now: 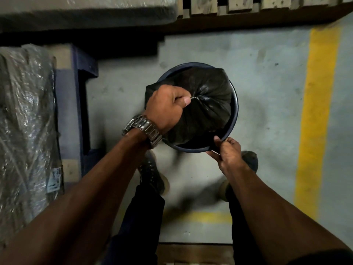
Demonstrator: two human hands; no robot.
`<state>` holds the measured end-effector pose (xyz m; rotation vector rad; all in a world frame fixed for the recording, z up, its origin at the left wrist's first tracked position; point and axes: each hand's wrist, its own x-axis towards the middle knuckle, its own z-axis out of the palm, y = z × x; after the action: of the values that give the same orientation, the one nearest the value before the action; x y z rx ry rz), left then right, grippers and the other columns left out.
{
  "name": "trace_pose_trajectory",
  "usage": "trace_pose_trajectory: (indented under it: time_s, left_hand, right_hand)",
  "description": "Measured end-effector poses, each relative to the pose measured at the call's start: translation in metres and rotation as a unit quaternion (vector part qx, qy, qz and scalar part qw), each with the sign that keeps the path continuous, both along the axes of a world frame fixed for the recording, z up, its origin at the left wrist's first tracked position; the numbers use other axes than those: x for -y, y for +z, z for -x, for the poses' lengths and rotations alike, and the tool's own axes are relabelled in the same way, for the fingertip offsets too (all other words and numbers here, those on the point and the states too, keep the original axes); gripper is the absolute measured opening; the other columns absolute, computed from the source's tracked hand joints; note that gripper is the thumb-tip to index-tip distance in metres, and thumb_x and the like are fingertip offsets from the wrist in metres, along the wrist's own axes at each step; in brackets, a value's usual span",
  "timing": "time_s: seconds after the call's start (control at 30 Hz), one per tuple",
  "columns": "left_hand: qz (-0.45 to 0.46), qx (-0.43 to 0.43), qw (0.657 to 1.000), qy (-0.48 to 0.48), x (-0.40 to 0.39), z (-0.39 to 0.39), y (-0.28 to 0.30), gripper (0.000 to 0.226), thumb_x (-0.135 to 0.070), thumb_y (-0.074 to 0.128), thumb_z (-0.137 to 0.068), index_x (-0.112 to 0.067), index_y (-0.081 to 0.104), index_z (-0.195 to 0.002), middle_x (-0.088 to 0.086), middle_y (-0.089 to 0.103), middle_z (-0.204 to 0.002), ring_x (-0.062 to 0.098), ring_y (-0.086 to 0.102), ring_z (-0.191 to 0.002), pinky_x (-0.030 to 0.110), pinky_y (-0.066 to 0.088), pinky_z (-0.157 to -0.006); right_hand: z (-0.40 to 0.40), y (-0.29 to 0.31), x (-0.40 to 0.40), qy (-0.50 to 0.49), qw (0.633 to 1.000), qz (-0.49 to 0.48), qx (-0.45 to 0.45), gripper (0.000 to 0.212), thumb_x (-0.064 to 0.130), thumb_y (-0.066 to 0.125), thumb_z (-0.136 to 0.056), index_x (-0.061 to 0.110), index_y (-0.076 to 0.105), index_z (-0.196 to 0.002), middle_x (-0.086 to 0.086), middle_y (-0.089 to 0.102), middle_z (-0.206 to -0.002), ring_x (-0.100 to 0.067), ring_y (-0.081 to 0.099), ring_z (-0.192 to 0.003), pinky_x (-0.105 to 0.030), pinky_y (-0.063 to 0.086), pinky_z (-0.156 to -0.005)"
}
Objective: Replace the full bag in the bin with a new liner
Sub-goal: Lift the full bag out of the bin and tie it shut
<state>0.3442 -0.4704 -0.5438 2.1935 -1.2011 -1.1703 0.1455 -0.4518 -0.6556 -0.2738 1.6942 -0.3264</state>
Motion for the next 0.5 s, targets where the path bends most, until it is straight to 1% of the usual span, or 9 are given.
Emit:
trace_pose_trajectory:
  time_s: [0.1,0.2,0.3,0.37,0.5]
  left_hand:
    - [0.004,-0.005,1.000,-0.006,0.002,0.001,0.001,0.016,-0.023,0.057,-0.088,-0.018,0.072,-0.091,0.003,0.071,-0.086,0.022,0.065,-0.087,0.041,0.052,-0.084]
    - [0.010,-0.009,1.000,0.002,0.003,0.007,0.001,0.016,-0.021,0.058,-0.089,-0.016,0.072,-0.095,0.003,0.071,-0.091,0.021,0.064,-0.092,0.039,0.051,-0.087]
    - [0.015,-0.008,0.999,0.035,0.002,-0.002,-0.003,0.018,-0.020,0.058,-0.089,-0.013,0.072,-0.097,-0.002,0.067,-0.087,0.017,0.063,-0.091,0.036,0.050,-0.089]
    - [0.018,-0.013,0.999,0.041,-0.001,-0.007,-0.006,0.018,-0.018,0.058,-0.088,-0.011,0.073,-0.096,-0.002,0.066,-0.086,0.016,0.063,-0.089,0.037,0.051,-0.089]
    - [0.003,0.003,1.000,0.010,0.000,0.007,-0.008,0.017,-0.022,0.057,-0.089,-0.017,0.072,-0.096,0.001,0.071,-0.094,0.020,0.064,-0.094,0.037,0.050,-0.089]
  right_hand:
    - [0.003,-0.003,0.005,0.003,1.000,0.002,-0.019,0.014,0.005,0.058,-0.093,0.011,0.055,-0.081,-0.011,0.067,-0.090,-0.023,0.067,-0.078,-0.039,0.060,-0.068]
    - [0.003,-0.005,0.009,-0.003,1.000,-0.002,-0.029,0.012,0.005,0.058,-0.093,0.011,0.056,-0.084,-0.009,0.067,-0.088,-0.023,0.068,-0.078,-0.038,0.060,-0.065]
    - [0.004,-0.008,0.012,0.007,0.999,-0.001,-0.036,0.017,0.005,0.058,-0.093,0.012,0.053,-0.078,-0.009,0.067,-0.087,-0.023,0.068,-0.078,-0.038,0.060,-0.063]
    - [0.007,-0.011,0.012,0.022,0.999,0.000,-0.044,0.020,0.005,0.059,-0.093,0.011,0.051,-0.075,-0.011,0.067,-0.087,-0.024,0.068,-0.078,-0.037,0.059,-0.061]
    - [0.006,-0.017,0.012,0.018,0.998,-0.010,-0.052,0.017,0.005,0.060,-0.092,0.010,0.053,-0.078,-0.012,0.066,-0.085,-0.025,0.067,-0.074,-0.033,0.056,-0.051]
